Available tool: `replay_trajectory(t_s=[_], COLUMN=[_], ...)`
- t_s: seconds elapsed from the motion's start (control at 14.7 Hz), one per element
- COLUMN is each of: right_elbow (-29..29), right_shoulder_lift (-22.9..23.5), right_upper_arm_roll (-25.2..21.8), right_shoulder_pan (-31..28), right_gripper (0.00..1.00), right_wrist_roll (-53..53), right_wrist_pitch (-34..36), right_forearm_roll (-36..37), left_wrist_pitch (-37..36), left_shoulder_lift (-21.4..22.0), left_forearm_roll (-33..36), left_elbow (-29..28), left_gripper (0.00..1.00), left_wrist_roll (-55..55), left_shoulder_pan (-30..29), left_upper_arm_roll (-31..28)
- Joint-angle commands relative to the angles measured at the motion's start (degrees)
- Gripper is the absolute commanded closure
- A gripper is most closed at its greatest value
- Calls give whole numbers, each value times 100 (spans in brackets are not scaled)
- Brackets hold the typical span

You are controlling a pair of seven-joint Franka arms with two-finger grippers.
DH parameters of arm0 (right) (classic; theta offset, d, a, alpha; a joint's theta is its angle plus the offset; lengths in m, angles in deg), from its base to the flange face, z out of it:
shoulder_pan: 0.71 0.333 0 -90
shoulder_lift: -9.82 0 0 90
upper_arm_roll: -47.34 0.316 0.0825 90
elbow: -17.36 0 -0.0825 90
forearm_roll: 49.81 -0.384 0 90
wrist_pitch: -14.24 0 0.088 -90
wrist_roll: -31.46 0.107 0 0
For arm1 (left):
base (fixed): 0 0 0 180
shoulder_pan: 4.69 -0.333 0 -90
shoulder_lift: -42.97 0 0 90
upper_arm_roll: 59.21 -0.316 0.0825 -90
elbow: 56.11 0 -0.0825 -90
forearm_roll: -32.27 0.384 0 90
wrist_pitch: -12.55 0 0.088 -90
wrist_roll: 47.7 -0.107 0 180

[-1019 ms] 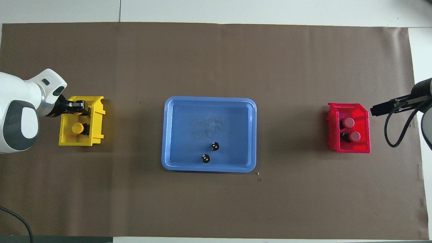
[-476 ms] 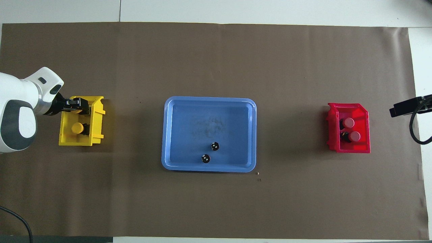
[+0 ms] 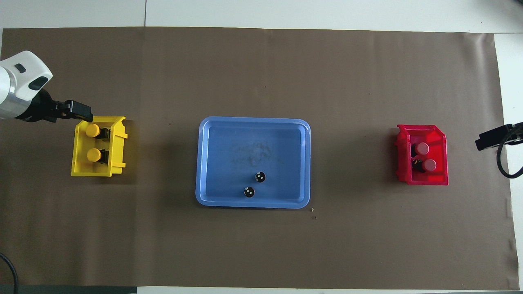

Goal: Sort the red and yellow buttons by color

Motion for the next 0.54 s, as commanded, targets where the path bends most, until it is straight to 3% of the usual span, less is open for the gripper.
replay_trajectory(t_s=[0.0,0.2,0.48], right_elbow=[449,494,485], right_shoulder_lift=[94,174,183], right_upper_arm_roll=[-600,-776,-821], right_shoulder_pan=[550,797,754], right_gripper=[0,0,0], right_wrist_roll=[567,728,763], right_wrist_pitch=[104,113,96], right_forearm_roll=[90,134,73], left_wrist_pitch=[-1165,-2133,-2382], left_shoulder_lift=[74,100,346], left_forearm_roll=[159,10,10], left_elbow=[963,1703,1783], left_gripper=[0,0,0], left_wrist_roll=[-227,-244,-236], left_shoulder_pan=[78,69,69], left_upper_arm_roll=[7,-37,-11])
